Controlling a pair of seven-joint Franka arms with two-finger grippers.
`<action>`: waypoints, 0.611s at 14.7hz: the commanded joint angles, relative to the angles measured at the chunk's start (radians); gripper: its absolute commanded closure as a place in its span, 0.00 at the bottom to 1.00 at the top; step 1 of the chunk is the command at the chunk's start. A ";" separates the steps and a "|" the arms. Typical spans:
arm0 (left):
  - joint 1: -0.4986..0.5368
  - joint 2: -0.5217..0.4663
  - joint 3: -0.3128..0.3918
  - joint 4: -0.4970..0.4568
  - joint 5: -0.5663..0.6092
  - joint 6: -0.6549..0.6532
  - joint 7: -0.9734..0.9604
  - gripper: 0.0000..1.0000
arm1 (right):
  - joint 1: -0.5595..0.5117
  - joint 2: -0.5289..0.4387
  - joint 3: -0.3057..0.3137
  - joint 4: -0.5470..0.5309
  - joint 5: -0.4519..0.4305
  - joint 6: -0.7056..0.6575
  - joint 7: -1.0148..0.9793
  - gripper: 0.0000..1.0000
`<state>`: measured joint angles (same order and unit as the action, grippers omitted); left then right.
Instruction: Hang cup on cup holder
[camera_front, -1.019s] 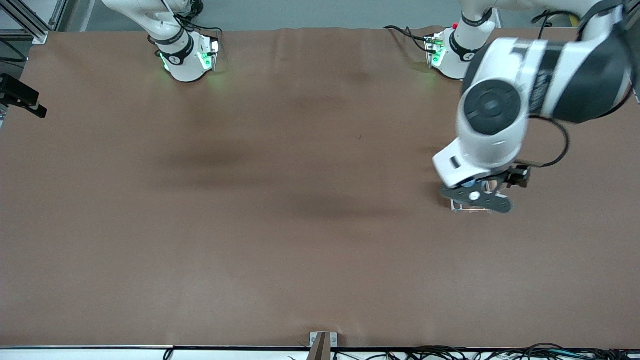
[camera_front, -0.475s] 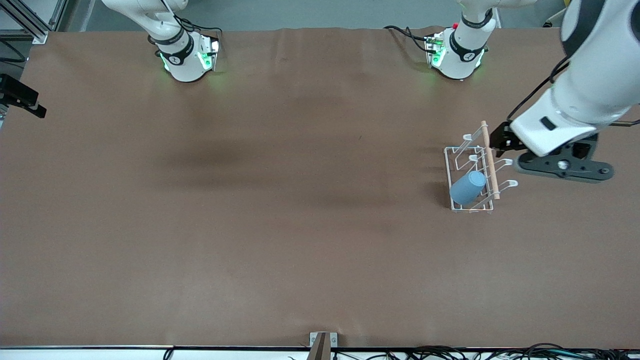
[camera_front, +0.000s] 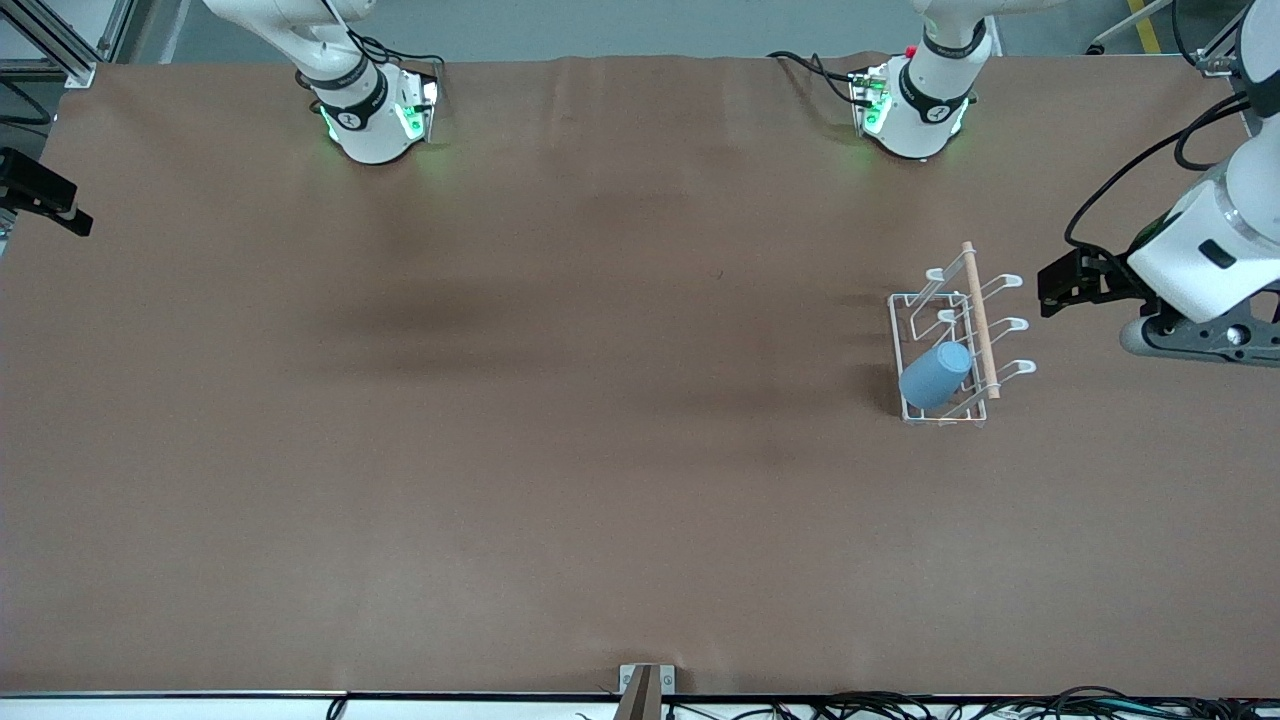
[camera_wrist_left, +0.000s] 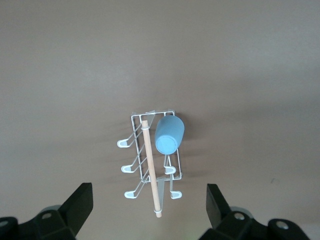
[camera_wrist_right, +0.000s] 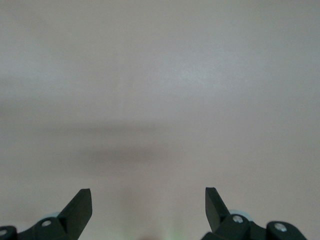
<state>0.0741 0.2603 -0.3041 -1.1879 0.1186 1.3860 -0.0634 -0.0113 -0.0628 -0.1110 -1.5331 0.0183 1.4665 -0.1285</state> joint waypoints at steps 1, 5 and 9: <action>0.023 -0.134 0.016 -0.143 -0.051 0.007 -0.013 0.00 | 0.001 -0.022 0.001 -0.022 -0.001 0.003 0.010 0.00; 0.009 -0.243 0.094 -0.287 -0.135 0.022 -0.007 0.00 | 0.001 -0.022 0.001 -0.022 -0.001 0.001 0.010 0.00; -0.005 -0.353 0.097 -0.441 -0.134 0.118 -0.009 0.00 | 0.001 -0.022 0.001 -0.022 -0.001 0.003 0.010 0.00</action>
<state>0.0757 0.0077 -0.2148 -1.4952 -0.0011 1.4292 -0.0673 -0.0114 -0.0628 -0.1111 -1.5341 0.0183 1.4665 -0.1285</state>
